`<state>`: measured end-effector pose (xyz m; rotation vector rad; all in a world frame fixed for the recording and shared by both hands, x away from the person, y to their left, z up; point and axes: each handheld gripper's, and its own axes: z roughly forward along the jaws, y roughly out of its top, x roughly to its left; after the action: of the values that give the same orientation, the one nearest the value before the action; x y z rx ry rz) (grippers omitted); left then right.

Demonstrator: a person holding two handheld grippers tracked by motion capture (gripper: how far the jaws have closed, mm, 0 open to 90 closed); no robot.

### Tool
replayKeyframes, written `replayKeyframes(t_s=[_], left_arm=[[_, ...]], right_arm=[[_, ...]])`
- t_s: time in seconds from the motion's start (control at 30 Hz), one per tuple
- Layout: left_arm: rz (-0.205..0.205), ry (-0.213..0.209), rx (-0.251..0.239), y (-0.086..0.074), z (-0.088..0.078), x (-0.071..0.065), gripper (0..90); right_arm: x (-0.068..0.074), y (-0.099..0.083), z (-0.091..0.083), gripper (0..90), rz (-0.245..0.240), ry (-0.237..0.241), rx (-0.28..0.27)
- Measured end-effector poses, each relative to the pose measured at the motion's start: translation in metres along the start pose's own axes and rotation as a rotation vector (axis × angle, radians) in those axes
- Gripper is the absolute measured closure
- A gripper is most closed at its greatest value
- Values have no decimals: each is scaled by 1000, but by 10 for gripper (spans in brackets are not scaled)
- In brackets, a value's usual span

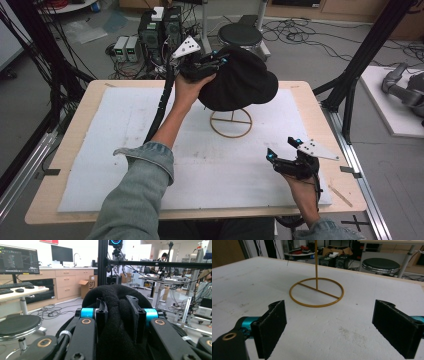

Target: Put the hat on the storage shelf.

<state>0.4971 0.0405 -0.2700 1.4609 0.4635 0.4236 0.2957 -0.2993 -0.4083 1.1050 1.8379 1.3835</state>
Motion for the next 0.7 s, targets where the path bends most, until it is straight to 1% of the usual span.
replayKeyframes(t_s=[0.07,0.27,0.4,0.53,0.7], left_arm=[[0,-2,0,-1,2,0,717],[4,-7,5,-4,6,-1,703],[5,-2,9,-6,8,-2,675],[15,3,16,-7,10,-3,635],[5,4,19,-8,9,-2,578]], right_arm=[[-1,0,0,120,-8,2,-1],[-1,0,0,120,-4,4,-2],[-1,0,0,120,-3,4,-2],[-1,0,0,120,-6,3,-3],[-1,0,1,120,-4,5,0]])
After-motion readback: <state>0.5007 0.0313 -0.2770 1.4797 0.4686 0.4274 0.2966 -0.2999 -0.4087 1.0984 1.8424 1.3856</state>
